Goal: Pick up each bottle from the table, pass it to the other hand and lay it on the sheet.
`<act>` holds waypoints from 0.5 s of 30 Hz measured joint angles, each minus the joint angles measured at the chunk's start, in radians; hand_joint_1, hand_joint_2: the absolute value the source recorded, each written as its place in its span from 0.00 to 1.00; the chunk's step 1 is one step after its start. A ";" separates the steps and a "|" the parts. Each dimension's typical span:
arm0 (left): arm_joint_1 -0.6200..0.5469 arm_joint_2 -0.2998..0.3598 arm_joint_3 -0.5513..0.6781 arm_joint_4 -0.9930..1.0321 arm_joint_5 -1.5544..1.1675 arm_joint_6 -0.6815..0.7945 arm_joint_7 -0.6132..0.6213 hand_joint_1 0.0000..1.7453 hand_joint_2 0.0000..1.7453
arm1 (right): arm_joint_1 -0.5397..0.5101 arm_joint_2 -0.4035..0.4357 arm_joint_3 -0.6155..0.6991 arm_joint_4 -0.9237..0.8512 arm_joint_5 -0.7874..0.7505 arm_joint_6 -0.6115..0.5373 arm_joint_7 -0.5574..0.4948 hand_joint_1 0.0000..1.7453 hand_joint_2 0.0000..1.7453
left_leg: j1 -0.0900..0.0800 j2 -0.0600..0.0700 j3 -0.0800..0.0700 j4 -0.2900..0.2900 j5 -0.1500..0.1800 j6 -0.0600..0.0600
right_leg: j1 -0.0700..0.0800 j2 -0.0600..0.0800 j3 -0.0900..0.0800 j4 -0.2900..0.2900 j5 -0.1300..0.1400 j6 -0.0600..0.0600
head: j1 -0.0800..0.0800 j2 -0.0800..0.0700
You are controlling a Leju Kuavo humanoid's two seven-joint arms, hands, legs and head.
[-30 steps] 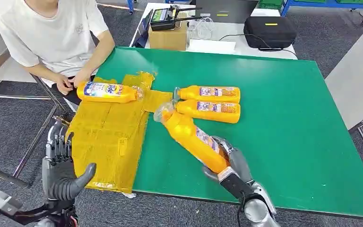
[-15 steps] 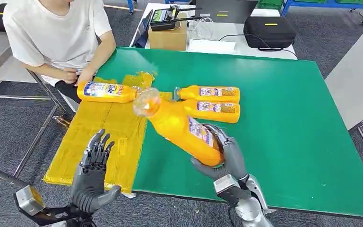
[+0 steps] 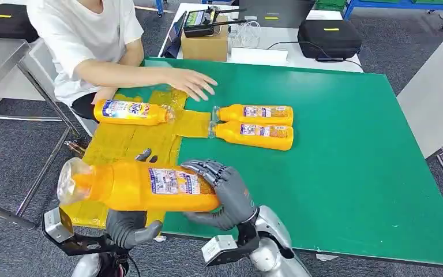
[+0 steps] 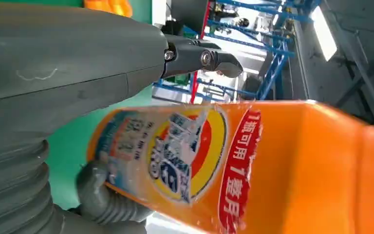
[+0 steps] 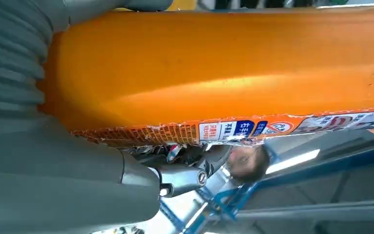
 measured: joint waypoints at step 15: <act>-0.006 -0.020 -0.024 -0.032 -0.003 0.030 -0.064 0.00 1.00 | -0.048 0.031 0.138 0.069 0.020 -0.050 0.084 1.00 1.00 | 0.000 0.000 -0.001 0.000 0.000 0.000 | 0.000 0.000 -0.001 0.000 0.000 0.000 | 0.000 0.000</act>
